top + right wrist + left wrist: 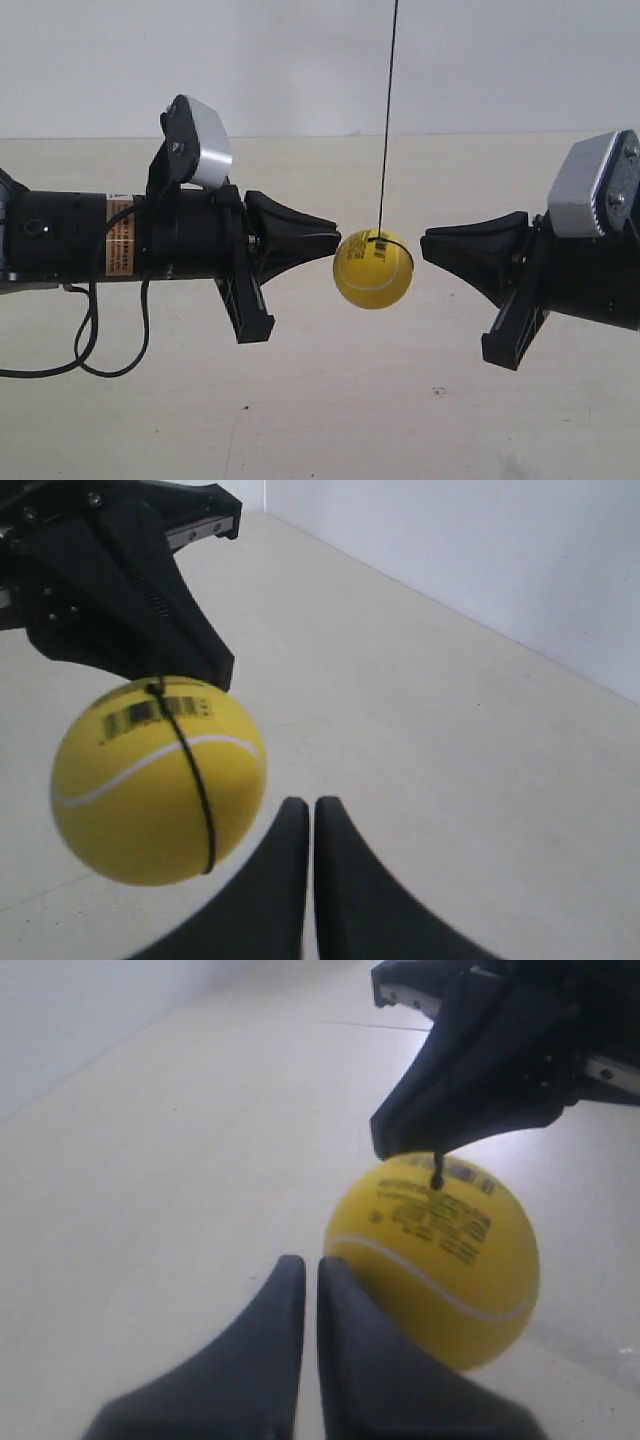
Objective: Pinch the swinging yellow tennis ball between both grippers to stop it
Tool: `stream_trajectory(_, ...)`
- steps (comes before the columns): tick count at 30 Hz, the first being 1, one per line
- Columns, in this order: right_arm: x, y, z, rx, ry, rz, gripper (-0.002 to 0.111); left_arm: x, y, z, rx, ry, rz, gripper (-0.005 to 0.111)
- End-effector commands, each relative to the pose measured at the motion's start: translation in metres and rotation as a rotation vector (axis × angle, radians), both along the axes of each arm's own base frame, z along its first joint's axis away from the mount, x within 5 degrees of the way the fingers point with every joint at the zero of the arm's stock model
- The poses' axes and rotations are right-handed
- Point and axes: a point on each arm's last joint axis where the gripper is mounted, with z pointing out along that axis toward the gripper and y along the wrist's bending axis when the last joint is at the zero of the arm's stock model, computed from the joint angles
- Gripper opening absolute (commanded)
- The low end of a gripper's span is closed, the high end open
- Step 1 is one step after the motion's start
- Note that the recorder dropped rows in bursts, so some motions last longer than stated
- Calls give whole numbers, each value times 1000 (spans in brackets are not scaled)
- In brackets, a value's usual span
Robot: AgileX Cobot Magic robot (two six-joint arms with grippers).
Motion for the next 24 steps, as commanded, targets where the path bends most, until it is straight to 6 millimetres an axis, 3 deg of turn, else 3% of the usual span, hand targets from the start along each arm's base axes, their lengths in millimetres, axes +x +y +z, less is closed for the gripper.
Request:
stream_trajectory(1, -1, 1, 3, 11, -6, 19, 0, -2, -5, -3, -32, 3, -49, 5)
stream_trajectory(24, -4, 2, 1, 2, 14, 41, 0, -4, -4, -6, 6, -3, -79, 5)
